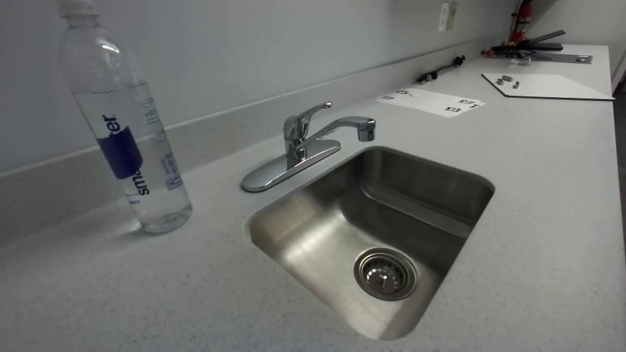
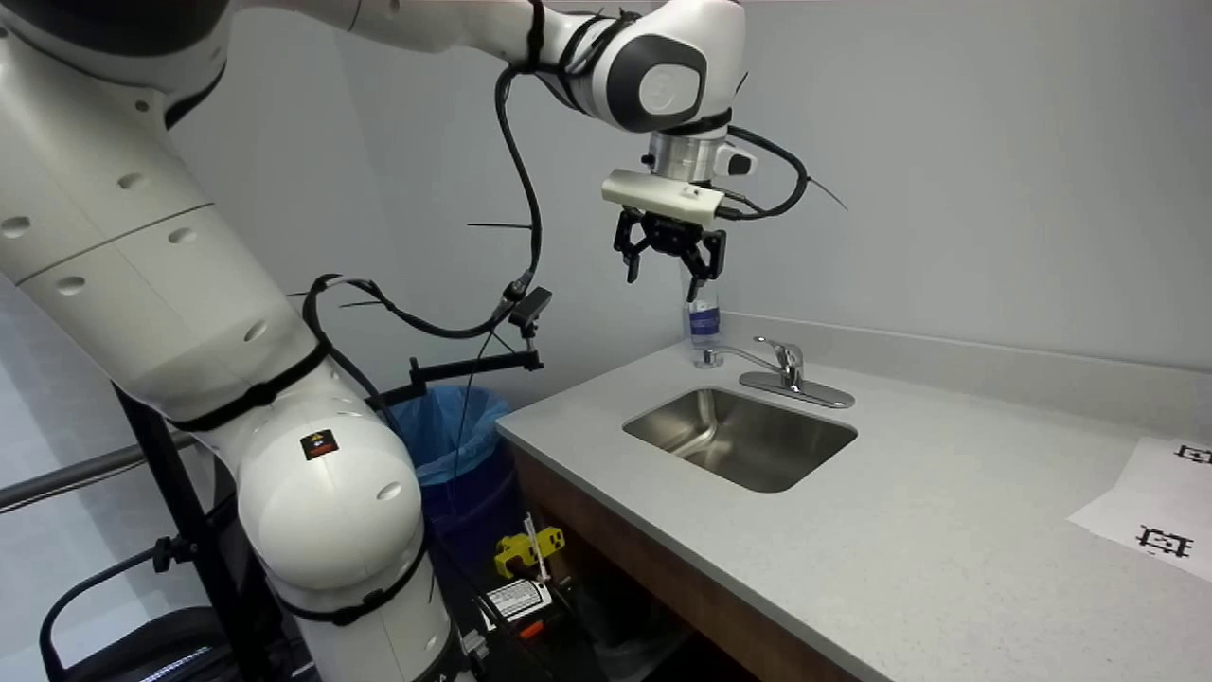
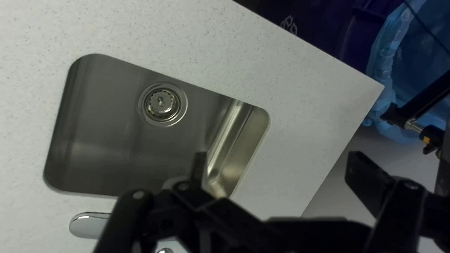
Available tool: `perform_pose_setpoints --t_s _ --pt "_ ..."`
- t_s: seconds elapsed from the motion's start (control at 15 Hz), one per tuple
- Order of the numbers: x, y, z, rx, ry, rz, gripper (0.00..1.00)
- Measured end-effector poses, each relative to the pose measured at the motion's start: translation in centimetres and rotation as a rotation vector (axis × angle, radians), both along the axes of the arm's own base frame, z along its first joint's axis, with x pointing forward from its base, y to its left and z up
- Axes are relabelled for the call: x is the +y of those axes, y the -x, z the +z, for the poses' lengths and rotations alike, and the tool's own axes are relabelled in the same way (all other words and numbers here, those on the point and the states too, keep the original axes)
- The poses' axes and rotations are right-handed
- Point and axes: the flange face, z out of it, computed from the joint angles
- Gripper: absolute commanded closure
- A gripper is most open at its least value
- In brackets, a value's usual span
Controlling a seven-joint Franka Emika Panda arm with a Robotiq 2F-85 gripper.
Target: Move the spout to the right
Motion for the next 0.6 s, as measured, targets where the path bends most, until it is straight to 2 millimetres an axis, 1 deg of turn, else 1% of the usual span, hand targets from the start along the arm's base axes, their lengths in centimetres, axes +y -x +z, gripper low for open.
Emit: perform_pose_setpoints --t_s 0.13,0.27,0.6 --pt "0.4 -1.1 -0.6 -0.050 0.016 -0.001 0.00" --pt "1.4 -2.0 -1.6 -0.089 0.033 0.024 0.00" --pt "5.8 -3.3 -4.2 -0.162 0.050 0.122 0.00"
